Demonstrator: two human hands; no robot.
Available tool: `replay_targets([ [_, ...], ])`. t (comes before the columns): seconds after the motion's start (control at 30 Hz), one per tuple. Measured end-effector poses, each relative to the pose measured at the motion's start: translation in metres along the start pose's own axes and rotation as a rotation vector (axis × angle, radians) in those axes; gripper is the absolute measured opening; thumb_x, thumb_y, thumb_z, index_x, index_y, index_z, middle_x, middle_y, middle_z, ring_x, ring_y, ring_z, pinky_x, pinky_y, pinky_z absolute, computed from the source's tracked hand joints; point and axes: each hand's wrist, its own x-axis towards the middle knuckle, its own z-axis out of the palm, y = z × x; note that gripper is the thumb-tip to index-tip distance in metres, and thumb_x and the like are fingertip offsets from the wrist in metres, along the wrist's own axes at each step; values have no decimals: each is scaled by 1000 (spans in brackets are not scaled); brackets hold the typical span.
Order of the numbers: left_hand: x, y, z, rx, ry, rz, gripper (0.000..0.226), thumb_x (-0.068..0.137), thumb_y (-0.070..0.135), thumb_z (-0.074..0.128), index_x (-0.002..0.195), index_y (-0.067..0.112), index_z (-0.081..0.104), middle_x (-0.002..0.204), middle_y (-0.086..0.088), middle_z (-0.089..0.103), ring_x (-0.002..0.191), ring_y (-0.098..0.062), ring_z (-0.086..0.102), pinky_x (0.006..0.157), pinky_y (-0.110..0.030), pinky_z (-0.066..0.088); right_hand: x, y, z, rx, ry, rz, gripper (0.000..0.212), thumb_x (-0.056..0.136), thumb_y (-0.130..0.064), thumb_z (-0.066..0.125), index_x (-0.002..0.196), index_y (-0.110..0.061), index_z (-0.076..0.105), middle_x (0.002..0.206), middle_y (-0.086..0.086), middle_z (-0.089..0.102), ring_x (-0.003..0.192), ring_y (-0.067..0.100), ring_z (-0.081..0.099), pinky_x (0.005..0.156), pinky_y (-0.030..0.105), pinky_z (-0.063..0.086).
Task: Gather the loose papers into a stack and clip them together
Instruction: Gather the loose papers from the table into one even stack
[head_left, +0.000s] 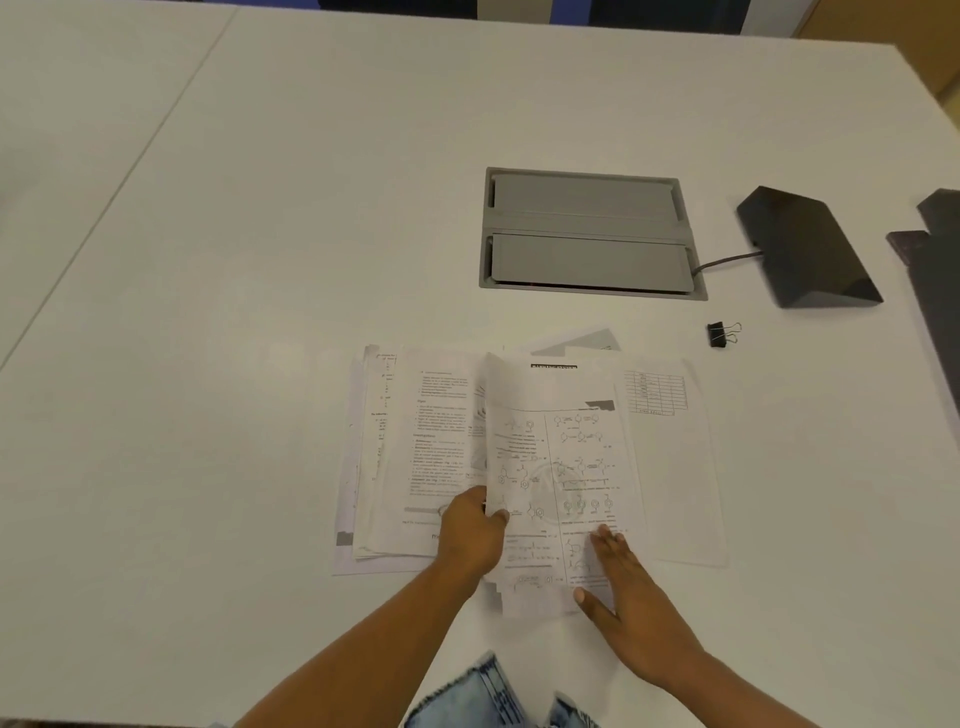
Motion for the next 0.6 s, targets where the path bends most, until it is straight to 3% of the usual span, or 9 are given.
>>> replay_targets([
  [0.13,-8,-6,-3,-154,20,0,27,97,9,60,124,12,65,117,-3,72,98,-21,70,74,-27,60,3,-3,-19,149,364,140,72,91,-35,67,152,-13,35,155,2,42,141,24,41,114,38,34],
  [0.2,-13,-10,-7,-250,15,-20,23,94,9,65,116,14,69,104,5,75,90,-15,72,67,-23,61,7,-3,-31,328,459,278,71,87,-30,73,147,-12,41,146,8,52,127,28,53,103,40,44],
  [0.3,-20,-14,-13,-357,-5,-22,20,89,10,73,105,22,73,101,10,76,92,-13,73,74,-28,62,11,3,-44,606,416,396,64,84,-33,76,139,-16,48,121,5,65,104,23,64,89,35,51],
  [0.43,-26,-17,-19,-435,-8,-15,12,85,19,77,97,22,76,97,5,81,87,-15,77,74,-31,63,6,9,-46,764,407,404,20,85,-26,77,98,-14,68,95,3,77,83,16,72,64,25,51],
  [0.6,-30,-19,-26,-468,13,-46,16,98,21,60,95,22,76,87,14,80,80,-7,75,61,-16,58,-4,14,-36,864,441,419,9,86,-21,76,85,-13,72,84,4,80,78,23,73,63,29,51],
])
